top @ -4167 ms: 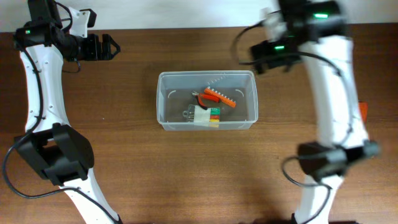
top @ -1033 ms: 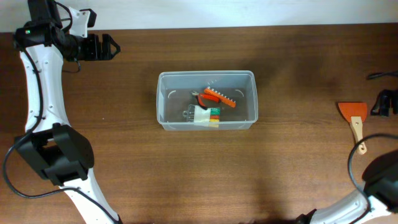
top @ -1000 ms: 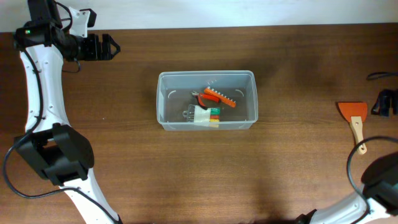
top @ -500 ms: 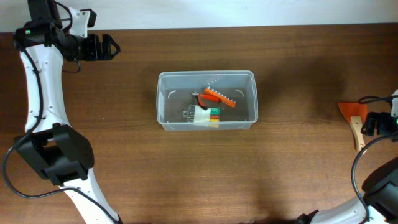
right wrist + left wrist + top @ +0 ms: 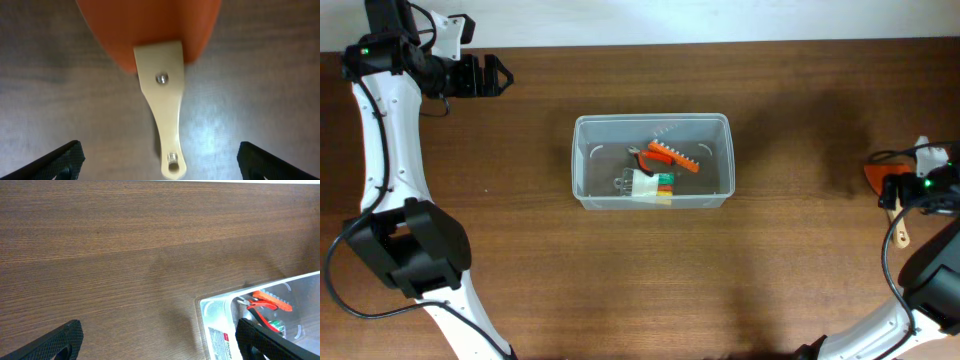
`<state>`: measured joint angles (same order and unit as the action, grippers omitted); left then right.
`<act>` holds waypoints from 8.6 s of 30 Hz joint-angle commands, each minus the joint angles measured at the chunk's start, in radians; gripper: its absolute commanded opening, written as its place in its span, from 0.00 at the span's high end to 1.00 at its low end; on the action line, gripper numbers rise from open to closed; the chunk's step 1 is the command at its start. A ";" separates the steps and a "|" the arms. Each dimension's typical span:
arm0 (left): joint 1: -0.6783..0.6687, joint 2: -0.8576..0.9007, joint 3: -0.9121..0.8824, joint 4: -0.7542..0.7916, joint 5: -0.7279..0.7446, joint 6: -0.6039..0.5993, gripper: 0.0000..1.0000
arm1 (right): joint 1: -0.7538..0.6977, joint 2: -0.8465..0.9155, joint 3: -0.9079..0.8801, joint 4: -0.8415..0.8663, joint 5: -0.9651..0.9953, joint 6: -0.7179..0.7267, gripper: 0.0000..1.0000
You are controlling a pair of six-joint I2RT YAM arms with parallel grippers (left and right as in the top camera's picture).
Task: Pack container
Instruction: 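Lower the right gripper onto the scraper handle and close on it, then lift the scraper and carry it left over the container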
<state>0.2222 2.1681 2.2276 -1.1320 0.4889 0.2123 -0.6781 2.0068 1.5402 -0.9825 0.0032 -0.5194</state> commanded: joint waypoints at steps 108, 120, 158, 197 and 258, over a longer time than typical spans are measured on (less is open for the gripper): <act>0.003 -0.001 0.016 0.002 0.000 -0.009 0.01 | -0.042 0.160 0.001 0.061 -0.049 -0.080 0.07; 0.003 -0.001 0.016 0.002 0.000 -0.009 0.01 | -0.035 0.160 0.000 0.055 -0.013 -0.106 0.07; 0.003 -0.001 0.016 0.002 0.000 -0.009 0.01 | 0.009 0.160 0.001 0.036 0.039 -0.153 0.43; 0.003 -0.001 0.016 0.002 0.000 -0.009 0.01 | 0.009 0.160 0.001 0.054 0.055 -0.127 0.75; 0.003 -0.001 0.016 0.002 0.000 -0.009 0.01 | 0.961 0.144 0.869 -0.416 0.005 -0.081 0.96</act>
<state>0.2222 2.1681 2.2272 -1.1320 0.4889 0.2123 0.2234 2.1632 2.3863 -1.3785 0.0334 -0.6018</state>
